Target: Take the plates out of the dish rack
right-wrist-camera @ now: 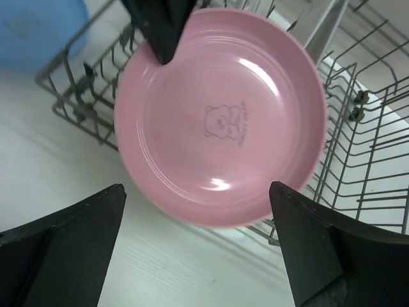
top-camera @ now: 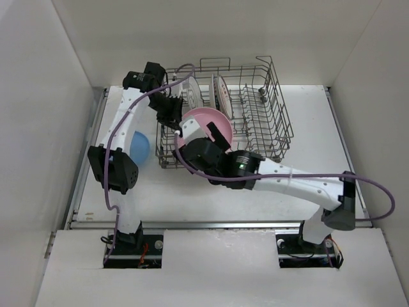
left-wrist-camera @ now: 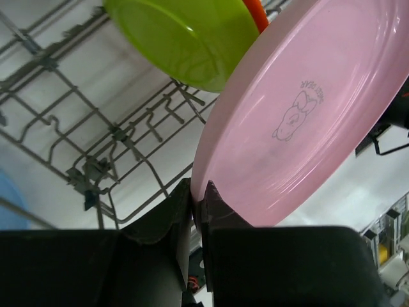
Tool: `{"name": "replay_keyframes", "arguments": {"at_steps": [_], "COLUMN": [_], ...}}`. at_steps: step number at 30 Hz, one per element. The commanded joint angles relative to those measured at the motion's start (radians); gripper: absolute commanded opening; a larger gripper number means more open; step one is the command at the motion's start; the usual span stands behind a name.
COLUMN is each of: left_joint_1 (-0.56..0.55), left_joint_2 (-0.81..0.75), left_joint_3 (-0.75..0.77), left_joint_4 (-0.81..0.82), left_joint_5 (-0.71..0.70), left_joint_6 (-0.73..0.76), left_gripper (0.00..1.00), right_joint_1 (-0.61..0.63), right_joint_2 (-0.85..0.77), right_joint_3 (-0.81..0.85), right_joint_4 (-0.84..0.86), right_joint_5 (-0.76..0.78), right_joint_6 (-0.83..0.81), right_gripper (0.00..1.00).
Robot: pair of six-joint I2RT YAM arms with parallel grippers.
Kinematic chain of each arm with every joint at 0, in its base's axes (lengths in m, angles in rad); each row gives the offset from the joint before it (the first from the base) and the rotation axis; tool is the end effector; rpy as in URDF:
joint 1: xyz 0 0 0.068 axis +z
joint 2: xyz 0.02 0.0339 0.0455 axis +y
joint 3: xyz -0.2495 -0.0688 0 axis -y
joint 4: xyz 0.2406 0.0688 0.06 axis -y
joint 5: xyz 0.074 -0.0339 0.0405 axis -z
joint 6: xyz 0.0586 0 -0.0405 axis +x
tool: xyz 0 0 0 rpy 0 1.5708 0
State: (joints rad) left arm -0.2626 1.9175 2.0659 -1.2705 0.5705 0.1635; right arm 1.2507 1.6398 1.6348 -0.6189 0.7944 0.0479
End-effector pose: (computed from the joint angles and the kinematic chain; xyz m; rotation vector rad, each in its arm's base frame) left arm 0.3659 -0.1311 0.3320 0.7241 2.5195 -0.7957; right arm 0.1566 0.3395 0.3540 -0.7571 1.8434 -0.0475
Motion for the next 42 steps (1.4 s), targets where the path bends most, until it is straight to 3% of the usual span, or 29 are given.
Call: {"name": "replay_keyframes", "arguments": {"at_steps": [1, 6, 10, 14, 19, 23, 28, 31, 34, 38, 42], "left_joint_1": [0.069, 0.199, 0.393, 0.575, 0.704, 0.776, 0.777, 0.777, 0.777, 0.777, 0.777], "left_joint_2": [-0.083, -0.113, -0.213, -0.268, -0.288, -0.267, -0.175, -0.101, -0.046, 0.011, 0.081], "left_joint_3": [0.086, 0.162, 0.042, -0.045, -0.183, -0.372, -0.44, -0.44, -0.44, -0.44, -0.402], "left_joint_4": [0.003, 0.086, 0.178, 0.148, 0.1, 0.164, 0.184, 0.209, 0.252, 0.293, 0.258], "left_joint_5": [0.023, -0.004, -0.014, -0.032, -0.119, -0.138, -0.147, -0.193, -0.202, -0.202, -0.204], "left_joint_6": [-0.024, -0.142, -0.237, -0.204, -0.137, -0.111, -0.036, -0.027, -0.027, -0.036, -0.036], "left_gripper": [0.0, 0.0, 0.0, 0.0, 0.0, 0.0, 0.0, 0.0, 0.0, 0.04, 0.17], "right_joint_1": [0.0, -0.1, -0.279, -0.44, -0.54, -0.586, -0.637, -0.637, -0.637, -0.637, -0.646], "right_joint_2": [-0.129, -0.236, -0.23, -0.135, -0.055, 0.034, 0.145, 0.213, 0.265, 0.343, 0.414], "right_joint_3": [0.076, 0.065, 0.106, 0.154, 0.163, 0.198, 0.246, 0.282, 0.336, 0.368, 0.392], "right_joint_4": [0.094, 0.186, 0.132, 0.091, 0.162, 0.173, 0.182, 0.191, 0.18, 0.169, 0.179], "right_joint_5": [0.052, -0.097, -0.291, -0.453, -0.635, -0.646, -0.646, -0.646, -0.563, -0.482, -0.419], "right_joint_6": [0.038, 0.116, 0.22, 0.299, 0.308, 0.308, 0.282, 0.231, 0.221, 0.221, 0.221], "right_gripper": [1.0, 1.0, 1.0, 1.0, 0.84, 0.65, 0.44, 0.45, 0.66, 0.66, 0.64]}}
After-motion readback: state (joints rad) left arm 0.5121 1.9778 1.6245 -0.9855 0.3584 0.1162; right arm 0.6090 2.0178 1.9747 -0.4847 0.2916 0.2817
